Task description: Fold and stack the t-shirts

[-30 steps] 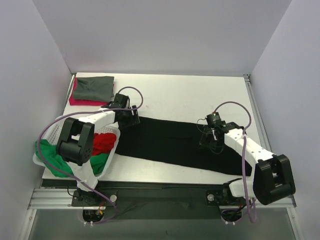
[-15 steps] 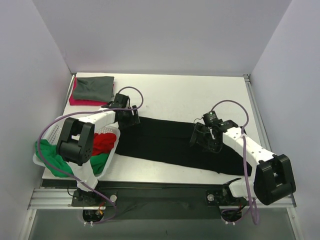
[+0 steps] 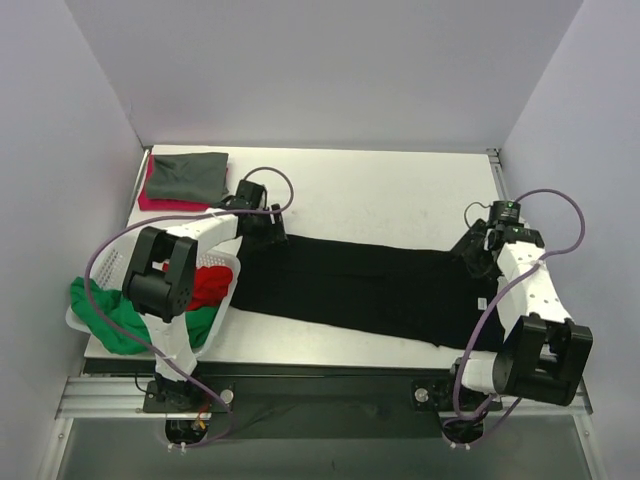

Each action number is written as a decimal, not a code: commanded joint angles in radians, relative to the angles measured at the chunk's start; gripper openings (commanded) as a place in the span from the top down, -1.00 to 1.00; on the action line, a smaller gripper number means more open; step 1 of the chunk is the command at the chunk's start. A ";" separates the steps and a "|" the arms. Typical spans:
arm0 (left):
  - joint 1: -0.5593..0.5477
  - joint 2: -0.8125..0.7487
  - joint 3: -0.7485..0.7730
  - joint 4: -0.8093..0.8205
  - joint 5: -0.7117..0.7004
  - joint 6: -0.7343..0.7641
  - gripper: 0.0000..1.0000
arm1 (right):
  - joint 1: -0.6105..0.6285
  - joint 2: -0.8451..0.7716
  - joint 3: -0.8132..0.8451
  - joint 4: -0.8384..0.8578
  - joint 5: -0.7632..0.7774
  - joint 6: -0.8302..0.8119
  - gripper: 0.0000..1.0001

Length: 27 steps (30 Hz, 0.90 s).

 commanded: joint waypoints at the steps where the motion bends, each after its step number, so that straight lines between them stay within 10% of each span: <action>1: 0.028 0.022 0.029 0.047 -0.014 -0.003 -0.55 | -0.073 0.063 0.051 0.014 0.039 -0.069 -0.22; 27: 0.089 0.111 0.052 0.073 0.028 -0.037 -0.54 | -0.208 0.458 0.196 0.248 -0.069 -0.140 0.22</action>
